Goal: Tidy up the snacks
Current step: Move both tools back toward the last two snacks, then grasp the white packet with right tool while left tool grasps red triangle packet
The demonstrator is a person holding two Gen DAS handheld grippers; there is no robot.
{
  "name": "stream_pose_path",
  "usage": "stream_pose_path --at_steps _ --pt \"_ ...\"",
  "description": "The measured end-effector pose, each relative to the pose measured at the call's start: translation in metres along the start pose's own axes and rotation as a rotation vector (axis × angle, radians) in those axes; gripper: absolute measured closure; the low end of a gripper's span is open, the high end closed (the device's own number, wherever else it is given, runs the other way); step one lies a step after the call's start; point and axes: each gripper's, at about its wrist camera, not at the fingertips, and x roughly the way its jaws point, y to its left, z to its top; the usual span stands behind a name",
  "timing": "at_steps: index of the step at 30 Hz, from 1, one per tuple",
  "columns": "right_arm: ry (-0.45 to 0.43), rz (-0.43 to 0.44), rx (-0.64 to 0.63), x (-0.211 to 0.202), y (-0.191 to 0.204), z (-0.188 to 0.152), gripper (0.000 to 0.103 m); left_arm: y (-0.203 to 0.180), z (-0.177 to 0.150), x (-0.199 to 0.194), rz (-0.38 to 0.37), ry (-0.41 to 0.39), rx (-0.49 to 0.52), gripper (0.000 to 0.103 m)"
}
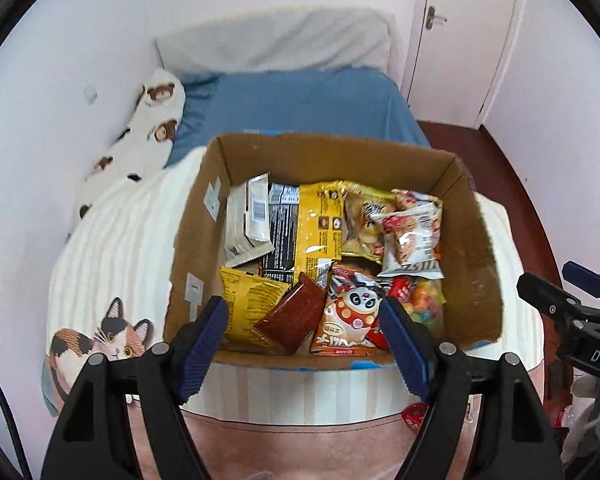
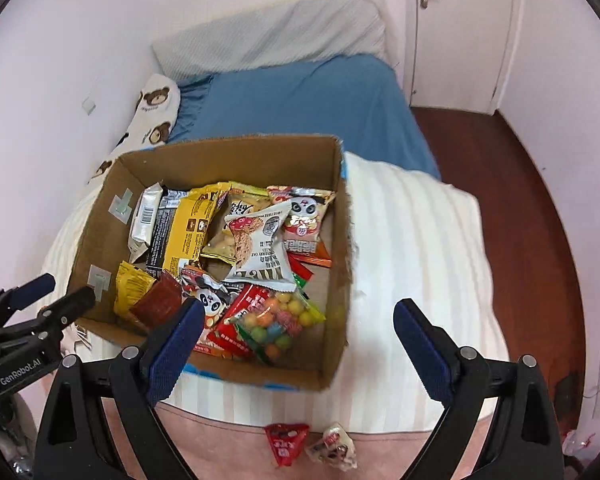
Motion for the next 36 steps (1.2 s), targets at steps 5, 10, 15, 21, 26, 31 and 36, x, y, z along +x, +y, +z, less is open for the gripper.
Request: stream_pose_path --at_steps 5,10,15,21,26,31,36 --pt "-0.079 -0.021 -0.004 -0.042 0.003 -0.017 0.004 -0.005 -0.011 -0.032 -0.026 -0.05 -0.004 0.027" --pt "-0.135 -0.017 -0.005 -0.079 0.009 -0.037 0.004 -0.007 -0.025 -0.058 -0.014 -0.108 -0.015 0.027" --pt "-0.181 0.004 0.025 -0.107 0.01 -0.054 0.004 -0.009 -0.039 -0.08 0.002 -0.163 -0.013 0.027" --pt "-0.187 0.03 0.052 -0.121 0.005 -0.069 0.003 -0.011 -0.052 -0.091 -0.006 -0.178 -0.025 0.026" --pt "-0.136 0.065 0.142 -0.11 -0.027 -0.088 0.003 -0.018 -0.069 -0.077 -0.016 -0.121 -0.039 0.026" --pt "0.008 0.086 0.252 -0.068 -0.077 -0.115 0.003 -0.043 -0.096 -0.036 -0.013 -0.005 -0.006 0.026" --pt "0.183 0.105 0.213 0.0 -0.095 -0.146 0.008 -0.072 -0.126 0.016 0.015 0.137 0.056 0.026"
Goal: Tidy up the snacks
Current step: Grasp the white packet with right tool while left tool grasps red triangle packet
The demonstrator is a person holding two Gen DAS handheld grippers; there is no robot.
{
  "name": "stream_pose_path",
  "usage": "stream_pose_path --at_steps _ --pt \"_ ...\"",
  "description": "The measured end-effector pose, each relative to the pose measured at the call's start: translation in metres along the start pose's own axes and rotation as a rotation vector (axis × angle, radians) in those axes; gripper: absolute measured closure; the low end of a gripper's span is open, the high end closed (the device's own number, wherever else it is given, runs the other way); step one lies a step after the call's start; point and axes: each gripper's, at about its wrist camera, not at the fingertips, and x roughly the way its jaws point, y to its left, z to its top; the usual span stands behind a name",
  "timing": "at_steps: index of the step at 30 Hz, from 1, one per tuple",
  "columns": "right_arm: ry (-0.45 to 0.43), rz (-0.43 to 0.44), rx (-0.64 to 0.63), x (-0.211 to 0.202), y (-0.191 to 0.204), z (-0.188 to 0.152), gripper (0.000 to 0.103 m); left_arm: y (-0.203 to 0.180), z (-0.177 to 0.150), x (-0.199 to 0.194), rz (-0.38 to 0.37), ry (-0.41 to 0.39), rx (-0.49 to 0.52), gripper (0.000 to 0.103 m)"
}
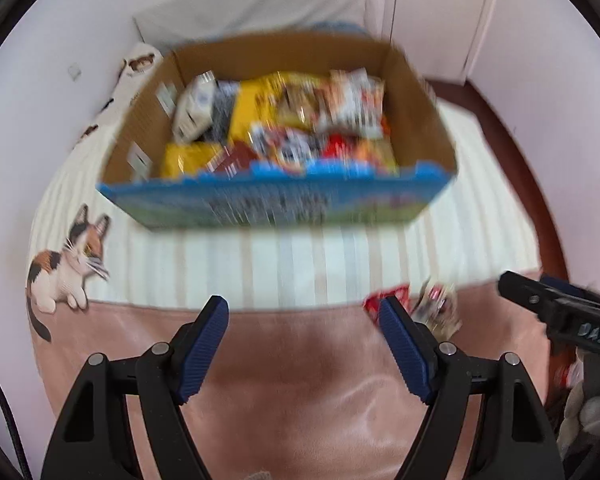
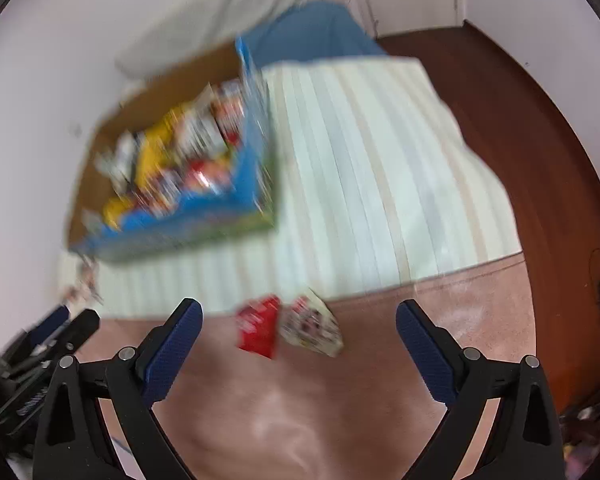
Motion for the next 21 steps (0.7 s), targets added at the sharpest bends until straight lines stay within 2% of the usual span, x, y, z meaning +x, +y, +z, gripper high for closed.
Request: stream_pose_path --at_steps 1,2,3,10,13,15,19,21 --pt "0.025 -0.003 -0.03 0.013 0.0 -0.003 0.012 -0.004 -0.004 0.009 0.008 0.028 0.023 0.026" --pt "0.047 -0.004 -0.044 0.024 -0.002 -0.006 0.027 -0.007 -0.008 0.019 0.017 0.056 0.028 0.026" --pt "0.088 -0.001 -0.064 0.042 -0.002 -0.009 0.034 -0.009 -0.01 0.024 0.025 0.074 0.033 0.026" --pt "0.235 0.046 -0.099 0.126 0.002 -0.017 0.034 -0.013 -0.016 0.051 0.063 0.164 0.019 0.026" --pt "0.217 0.026 -0.104 0.139 -0.001 -0.024 0.049 -0.019 -0.012 0.058 0.052 0.19 0.021 0.026" --pt "0.198 0.035 -0.097 0.135 -0.006 -0.028 0.057 -0.025 -0.007 0.062 -0.002 0.212 0.003 0.027" --pt "0.2 0.048 -0.04 0.121 -0.031 -0.04 0.059 -0.04 0.002 0.078 -0.11 0.268 -0.036 0.027" --pt "0.21 0.056 -0.01 0.115 -0.045 -0.047 0.059 -0.05 0.006 0.093 -0.135 0.313 -0.037 0.027"
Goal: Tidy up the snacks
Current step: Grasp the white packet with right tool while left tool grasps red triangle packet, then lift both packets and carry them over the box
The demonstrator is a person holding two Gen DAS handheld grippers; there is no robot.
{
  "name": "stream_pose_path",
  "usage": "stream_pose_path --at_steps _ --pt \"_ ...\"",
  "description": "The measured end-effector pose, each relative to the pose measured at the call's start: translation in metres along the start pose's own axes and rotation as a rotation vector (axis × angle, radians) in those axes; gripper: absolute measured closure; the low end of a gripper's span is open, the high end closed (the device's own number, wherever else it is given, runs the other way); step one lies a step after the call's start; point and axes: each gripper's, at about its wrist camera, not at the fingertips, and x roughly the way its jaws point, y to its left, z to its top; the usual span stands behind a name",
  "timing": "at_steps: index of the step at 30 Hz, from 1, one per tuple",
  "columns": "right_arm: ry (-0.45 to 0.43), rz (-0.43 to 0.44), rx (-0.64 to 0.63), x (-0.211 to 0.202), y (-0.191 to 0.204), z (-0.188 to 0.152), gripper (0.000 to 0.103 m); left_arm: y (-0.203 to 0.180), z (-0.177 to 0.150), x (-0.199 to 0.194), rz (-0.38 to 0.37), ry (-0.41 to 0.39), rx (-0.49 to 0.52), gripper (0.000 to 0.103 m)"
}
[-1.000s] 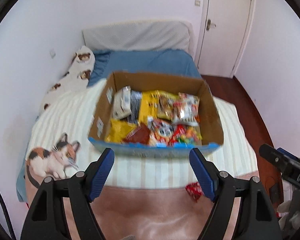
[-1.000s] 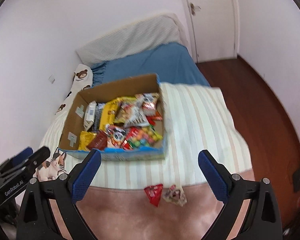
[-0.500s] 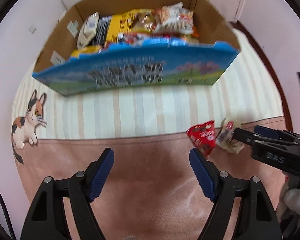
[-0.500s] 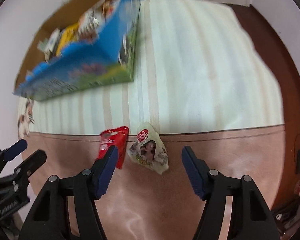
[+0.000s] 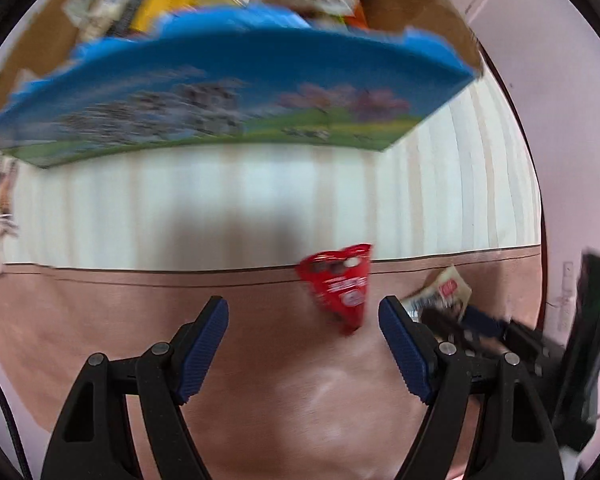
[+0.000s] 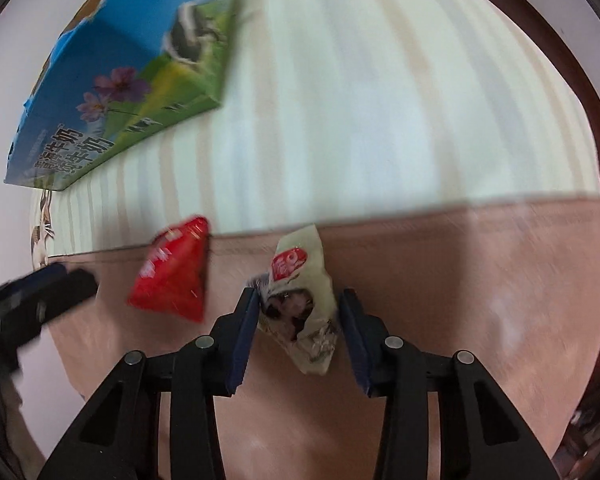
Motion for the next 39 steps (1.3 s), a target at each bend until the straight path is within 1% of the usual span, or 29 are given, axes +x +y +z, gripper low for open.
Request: stream_pose_path --at_steps 2,4,5,6,8,10,14,19,23,25,26,28,30,31,34,37,39 --pt "0.001 0.003 0.018 -0.004 -0.009 -0.007 0.059 -0.009 0.007 0.02 -0.029 0.057 0.005 0.027" --pt "0.0 0.002 0.032 -0.005 -0.015 -0.014 0.059 -0.016 0.01 0.033 -0.034 0.086 0.017 0.028" --pt "-0.001 0.004 0.037 -0.006 -0.017 -0.016 0.059 -0.02 0.011 0.04 -0.027 0.089 0.026 0.045" --pt "-0.004 0.004 0.043 -0.007 -0.018 -0.018 0.059 -0.022 0.011 0.045 -0.014 0.097 0.035 0.064" --pt "-0.006 0.005 0.051 -0.007 -0.019 -0.021 0.059 -0.022 0.006 0.052 -0.013 0.115 0.043 0.065" --pt "-0.013 0.004 0.054 -0.004 -0.014 -0.023 0.059 -0.019 -0.001 0.049 0.004 0.096 0.062 0.065" --pt "-0.01 0.01 0.055 -0.003 -0.01 -0.029 0.059 0.01 -0.023 0.04 0.017 0.09 0.081 0.066" --pt "0.011 0.042 0.058 0.007 0.02 -0.038 0.062 0.069 -0.052 0.028 0.024 0.092 0.065 0.066" --pt "0.058 0.052 0.039 0.03 0.065 -0.056 0.062 0.124 -0.077 0.025 0.014 0.116 0.027 0.066" --pt "0.09 0.032 0.02 0.045 0.087 -0.065 0.062 0.148 -0.085 0.027 0.01 0.12 0.011 0.066" --pt "0.091 0.018 0.022 0.048 0.093 -0.069 0.062 0.156 -0.088 0.029 -0.002 0.123 0.0 0.066" --pt "0.066 -0.001 0.071 0.049 0.104 -0.074 0.059 0.172 -0.091 0.03 -0.032 0.124 -0.024 0.066" --pt "0.055 -0.003 0.15 0.048 0.104 -0.078 0.034 0.181 -0.091 0.031 -0.071 0.124 -0.035 0.066" --pt "0.048 -0.004 0.193 0.046 0.101 -0.079 0.03 0.184 -0.091 0.031 -0.085 0.123 -0.032 0.066" --pt "0.013 -0.033 0.336 0.04 0.089 -0.081 0.029 0.184 -0.09 0.031 -0.108 0.119 -0.011 0.066" --pt "-0.021 -0.007 0.468 0.038 0.077 -0.08 0.029 0.17 -0.091 0.034 -0.114 0.12 0.0 0.065" --pt "-0.01 -0.019 0.494 0.045 0.075 -0.075 0.029 0.192 -0.084 0.036 -0.116 0.123 -0.004 0.065"
